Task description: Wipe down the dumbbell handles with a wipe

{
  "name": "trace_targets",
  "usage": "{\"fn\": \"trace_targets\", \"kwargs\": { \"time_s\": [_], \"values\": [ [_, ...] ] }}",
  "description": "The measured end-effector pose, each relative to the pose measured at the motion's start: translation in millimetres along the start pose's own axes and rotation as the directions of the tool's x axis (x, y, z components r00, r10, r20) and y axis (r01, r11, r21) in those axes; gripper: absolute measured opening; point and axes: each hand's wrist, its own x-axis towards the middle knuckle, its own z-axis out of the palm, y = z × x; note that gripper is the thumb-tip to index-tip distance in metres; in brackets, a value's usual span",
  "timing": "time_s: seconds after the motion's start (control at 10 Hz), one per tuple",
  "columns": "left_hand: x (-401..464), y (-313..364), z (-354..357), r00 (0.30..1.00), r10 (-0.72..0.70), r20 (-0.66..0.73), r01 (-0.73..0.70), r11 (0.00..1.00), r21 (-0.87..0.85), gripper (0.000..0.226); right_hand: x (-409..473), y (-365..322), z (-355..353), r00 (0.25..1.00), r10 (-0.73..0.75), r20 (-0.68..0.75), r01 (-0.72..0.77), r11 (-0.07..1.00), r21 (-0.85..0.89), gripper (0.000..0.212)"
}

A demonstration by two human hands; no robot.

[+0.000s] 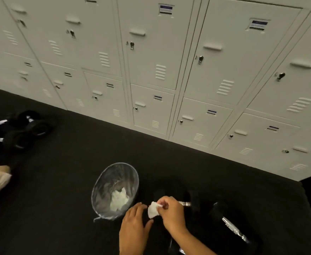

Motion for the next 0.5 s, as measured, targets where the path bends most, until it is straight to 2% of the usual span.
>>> {"fn": "trace_targets", "kwargs": {
  "time_s": [0.1, 0.3, 0.4, 0.5],
  "values": [
    [5, -49, -12, 0.997, -0.061, 0.037, 0.06, 0.998, 0.035, 0.05, 12, -12, 62, 1.0, -0.005, -0.022, 0.005, 1.0, 0.0, 0.041],
    [37, -137, -20, 0.994, -0.071, 0.086, 0.061, 0.991, 0.117, 0.052, 50, -23, 159, 0.995, 0.089, -0.05, -0.086, 0.994, 0.072, 0.016],
    [59, -168, -11, 0.985, -0.085, 0.147, 0.061, 0.985, 0.164, 0.061, 68, -18, 188, 0.992, 0.126, 0.009, -0.126, 0.987, 0.097, 0.033],
    [75, -187, -3, 0.961, -0.109, 0.254, 0.036, 0.961, 0.274, 0.074, 80, -6, 204, 0.975, 0.145, 0.166, -0.154, 0.987, 0.038, 0.056]
  ]
}}
